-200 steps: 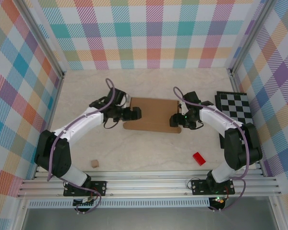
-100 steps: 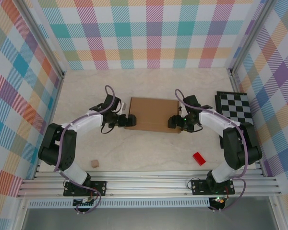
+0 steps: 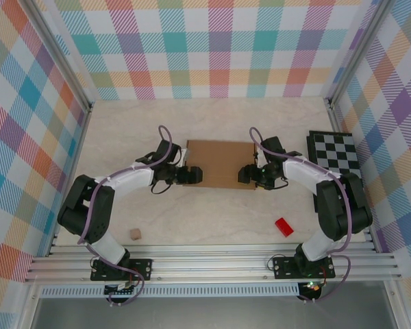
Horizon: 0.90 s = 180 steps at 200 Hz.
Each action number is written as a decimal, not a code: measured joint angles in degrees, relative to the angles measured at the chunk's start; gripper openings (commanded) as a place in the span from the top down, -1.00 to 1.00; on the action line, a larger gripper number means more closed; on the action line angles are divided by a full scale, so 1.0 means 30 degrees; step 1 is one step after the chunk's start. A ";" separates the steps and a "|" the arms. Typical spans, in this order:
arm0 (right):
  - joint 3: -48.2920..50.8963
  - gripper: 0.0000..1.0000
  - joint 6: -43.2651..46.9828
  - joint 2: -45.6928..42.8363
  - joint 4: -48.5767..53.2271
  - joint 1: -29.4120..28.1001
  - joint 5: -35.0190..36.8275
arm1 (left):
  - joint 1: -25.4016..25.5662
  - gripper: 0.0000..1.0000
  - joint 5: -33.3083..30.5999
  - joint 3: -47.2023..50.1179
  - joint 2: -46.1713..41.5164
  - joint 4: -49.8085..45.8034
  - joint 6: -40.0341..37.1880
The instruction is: Fold the paper box
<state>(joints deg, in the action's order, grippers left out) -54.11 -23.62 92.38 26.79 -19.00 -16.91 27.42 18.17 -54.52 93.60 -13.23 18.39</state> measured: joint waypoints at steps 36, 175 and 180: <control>0.0000 -0.27 -0.0423 0.0000 -0.0066 0.0000 -0.0423 | 0.0590 -0.57 -0.0313 -0.0437 -0.0007 -0.1158 0.1858; -0.1508 -0.25 0.1151 0.0015 0.2288 -0.1268 0.3577 | 0.1778 -0.15 -0.2834 -0.2025 -0.0007 -0.4524 0.3810; -0.1545 -0.25 0.1195 0.0022 0.2339 -0.1311 0.3723 | 0.1836 -0.17 -0.3009 -0.2135 0.0000 -0.4692 0.3701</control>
<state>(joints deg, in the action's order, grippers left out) -58.74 -20.03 92.44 33.80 -22.94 -5.74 32.93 9.15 -60.93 93.60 -27.31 29.50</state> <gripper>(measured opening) 0.623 0.569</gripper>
